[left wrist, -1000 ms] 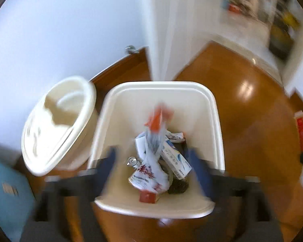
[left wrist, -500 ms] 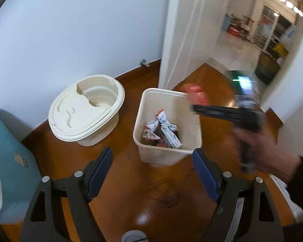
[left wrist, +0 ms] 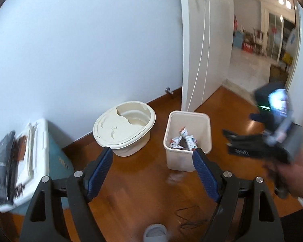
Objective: Collect trash
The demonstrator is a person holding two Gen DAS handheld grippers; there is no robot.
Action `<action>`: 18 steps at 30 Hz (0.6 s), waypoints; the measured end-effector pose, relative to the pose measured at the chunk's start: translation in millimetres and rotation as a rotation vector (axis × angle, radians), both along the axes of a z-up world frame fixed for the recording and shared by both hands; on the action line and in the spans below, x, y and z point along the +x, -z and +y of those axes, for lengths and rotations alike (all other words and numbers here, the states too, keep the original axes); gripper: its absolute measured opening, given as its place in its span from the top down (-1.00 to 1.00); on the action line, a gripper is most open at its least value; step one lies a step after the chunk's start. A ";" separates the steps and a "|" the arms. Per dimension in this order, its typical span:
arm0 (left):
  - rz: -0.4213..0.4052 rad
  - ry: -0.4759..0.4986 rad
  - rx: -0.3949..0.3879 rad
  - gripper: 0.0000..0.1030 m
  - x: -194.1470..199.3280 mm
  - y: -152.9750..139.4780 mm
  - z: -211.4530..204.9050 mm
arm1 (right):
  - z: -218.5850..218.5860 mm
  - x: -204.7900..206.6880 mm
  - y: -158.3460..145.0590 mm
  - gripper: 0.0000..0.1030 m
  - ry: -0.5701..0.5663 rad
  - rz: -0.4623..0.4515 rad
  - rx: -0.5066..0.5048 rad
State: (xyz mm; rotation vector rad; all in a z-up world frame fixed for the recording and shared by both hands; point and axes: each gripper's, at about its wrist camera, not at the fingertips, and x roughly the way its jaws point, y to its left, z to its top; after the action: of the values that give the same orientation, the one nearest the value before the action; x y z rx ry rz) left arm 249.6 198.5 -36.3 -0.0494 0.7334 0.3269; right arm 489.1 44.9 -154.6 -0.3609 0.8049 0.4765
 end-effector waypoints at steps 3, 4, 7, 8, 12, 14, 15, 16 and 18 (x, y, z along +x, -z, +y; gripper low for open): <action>-0.039 0.004 -0.042 -0.60 -47.8 -17.7 -11.8 | -31.9 -85.9 -63.8 -0.99 0.054 -0.143 -0.020; -0.054 0.003 -0.048 -0.60 -67.1 -24.1 -17.7 | -43.4 -115.2 -83.8 -0.99 0.100 -0.203 -0.030; -0.081 0.011 -0.036 -0.70 -107.0 -32.4 -34.7 | -82.6 -196.7 -126.2 -0.99 0.208 -0.307 -0.005; -0.079 0.019 -0.020 -0.74 -120.0 -36.9 -42.8 | -88.9 -213.8 -133.1 -0.99 0.214 -0.286 0.017; -0.107 0.081 -0.015 -1.00 -172.4 -39.5 -70.5 | -114.7 -270.8 -145.0 -0.99 0.181 -0.143 0.117; -0.100 0.119 -0.059 -1.00 -191.5 -36.2 -80.0 | -120.5 -300.2 -148.0 -0.99 0.170 -0.124 0.126; -0.091 0.126 -0.075 -1.00 -197.2 -33.9 -82.6 | -122.3 -313.6 -148.7 -0.99 0.163 -0.125 0.118; -0.085 0.130 -0.090 -1.00 -205.4 -33.0 -85.6 | -122.7 -323.4 -147.4 -0.99 0.155 -0.125 0.111; -0.075 0.116 -0.115 -1.00 -218.9 -31.6 -87.8 | -118.0 -350.0 -148.7 -0.99 0.129 -0.123 0.103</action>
State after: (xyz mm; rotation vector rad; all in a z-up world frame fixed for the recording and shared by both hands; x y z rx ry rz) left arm 30.8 110.6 -4.7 -0.1272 0.6775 0.1711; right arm 139.1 -73.0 -5.9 -0.2384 0.6766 0.3697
